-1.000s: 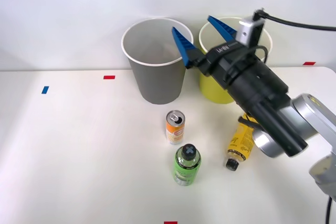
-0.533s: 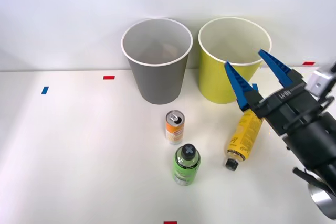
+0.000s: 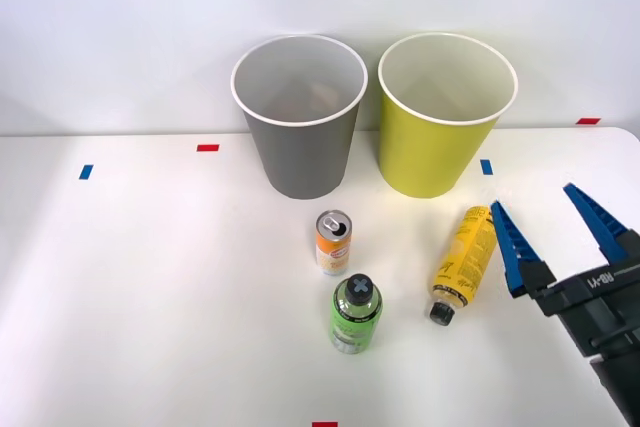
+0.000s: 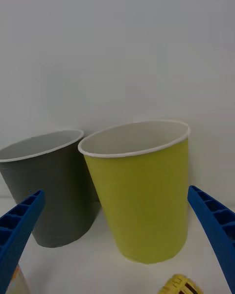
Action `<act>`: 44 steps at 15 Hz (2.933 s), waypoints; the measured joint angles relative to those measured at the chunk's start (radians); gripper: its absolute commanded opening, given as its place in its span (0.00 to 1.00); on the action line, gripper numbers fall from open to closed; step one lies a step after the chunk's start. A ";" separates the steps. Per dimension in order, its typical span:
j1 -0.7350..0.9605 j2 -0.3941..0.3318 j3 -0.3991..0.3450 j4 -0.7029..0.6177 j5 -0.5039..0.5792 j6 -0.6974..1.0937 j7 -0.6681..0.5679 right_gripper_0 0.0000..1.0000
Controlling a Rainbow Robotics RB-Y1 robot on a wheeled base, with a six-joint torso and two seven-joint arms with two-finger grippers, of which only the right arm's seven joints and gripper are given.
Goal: Put cans in the gray bin, plastic bottles in the light green bin
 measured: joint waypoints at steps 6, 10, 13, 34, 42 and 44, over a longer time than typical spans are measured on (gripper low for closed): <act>0.112 0.072 0.037 0.114 -0.193 -0.067 0.229 1.00; 0.125 0.093 0.089 0.260 -0.390 -0.214 0.441 1.00; 0.162 0.048 0.148 0.268 -0.521 -0.225 0.638 1.00; 0.203 0.037 0.203 0.389 -0.511 -0.379 0.645 1.00; 0.313 0.037 0.227 0.391 -0.434 -0.418 0.670 1.00; 0.325 0.038 0.239 0.391 -0.429 -0.431 0.681 1.00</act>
